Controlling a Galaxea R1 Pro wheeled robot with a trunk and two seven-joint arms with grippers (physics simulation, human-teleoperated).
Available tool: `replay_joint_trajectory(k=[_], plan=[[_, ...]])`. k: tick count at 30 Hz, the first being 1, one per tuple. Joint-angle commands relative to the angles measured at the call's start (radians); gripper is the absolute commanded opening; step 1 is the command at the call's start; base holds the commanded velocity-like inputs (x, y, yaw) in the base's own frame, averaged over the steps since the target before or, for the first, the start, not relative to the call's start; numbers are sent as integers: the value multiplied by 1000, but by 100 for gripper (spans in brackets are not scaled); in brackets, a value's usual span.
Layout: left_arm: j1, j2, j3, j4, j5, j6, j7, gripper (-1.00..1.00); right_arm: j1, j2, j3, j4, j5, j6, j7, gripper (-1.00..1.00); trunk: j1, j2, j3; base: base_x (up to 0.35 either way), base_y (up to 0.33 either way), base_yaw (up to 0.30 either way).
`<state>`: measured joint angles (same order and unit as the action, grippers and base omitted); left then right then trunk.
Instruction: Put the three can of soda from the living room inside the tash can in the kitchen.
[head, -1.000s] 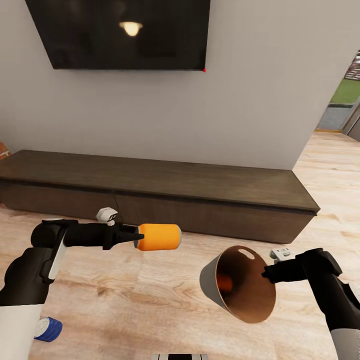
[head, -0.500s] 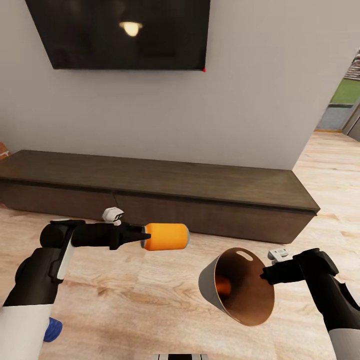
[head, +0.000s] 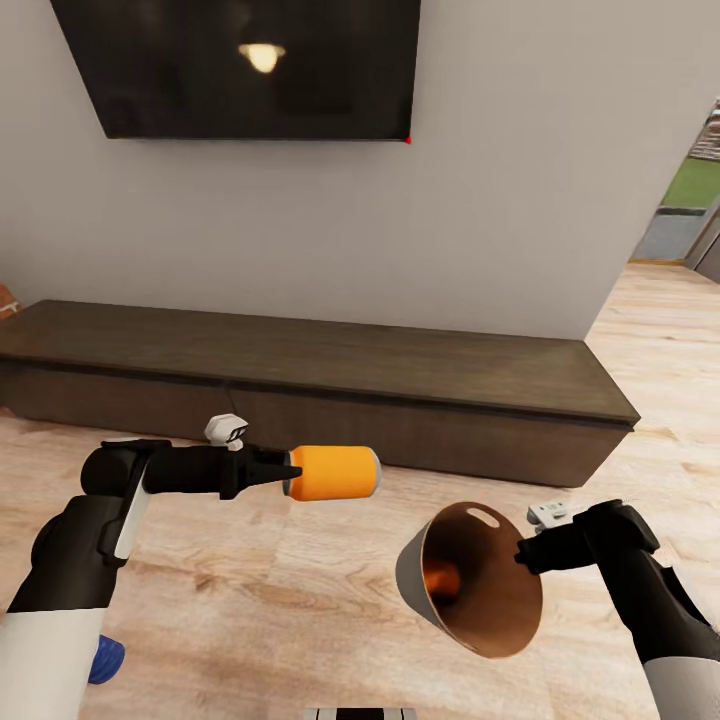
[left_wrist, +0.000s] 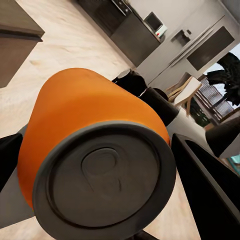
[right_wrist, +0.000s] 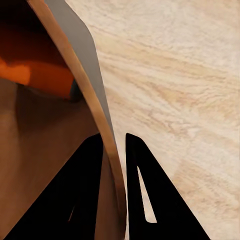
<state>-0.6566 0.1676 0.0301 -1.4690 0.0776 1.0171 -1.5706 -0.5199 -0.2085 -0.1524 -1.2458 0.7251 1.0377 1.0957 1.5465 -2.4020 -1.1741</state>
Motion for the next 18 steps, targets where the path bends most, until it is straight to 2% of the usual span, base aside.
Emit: replay_joint_trajectory(k=[1,5,7,11,14,18], plan=[[0,-1,-1,0,1,0,0,-100,-1,10,4,4,-16,10,-13,-100,0,0,0,0,0,0],[0,-20,-20,2,-3,0,0,-100,-1,45,15,12,-16,10,-69,-100,0,0,0,0,0,0],[0,-25,-30,2,-5,0,0,-100,-2,50,21,13,-16,10,-77,-100,0,0,0,0,0,0],[0,-52,-92,3,-11,0,1,-100,-2,60,39,15,-16,10,-90,-100,0,0,0,0,0,0],[0,-90,-142,8,-12,-1,76,-100,-10,78,51,15,-15,10,-93,-100,0,0,0,0,0,0],[0,-99,-157,9,-13,-1,90,-100,-15,84,69,14,-15,10,-94,-100,0,0,0,0,0,0]])
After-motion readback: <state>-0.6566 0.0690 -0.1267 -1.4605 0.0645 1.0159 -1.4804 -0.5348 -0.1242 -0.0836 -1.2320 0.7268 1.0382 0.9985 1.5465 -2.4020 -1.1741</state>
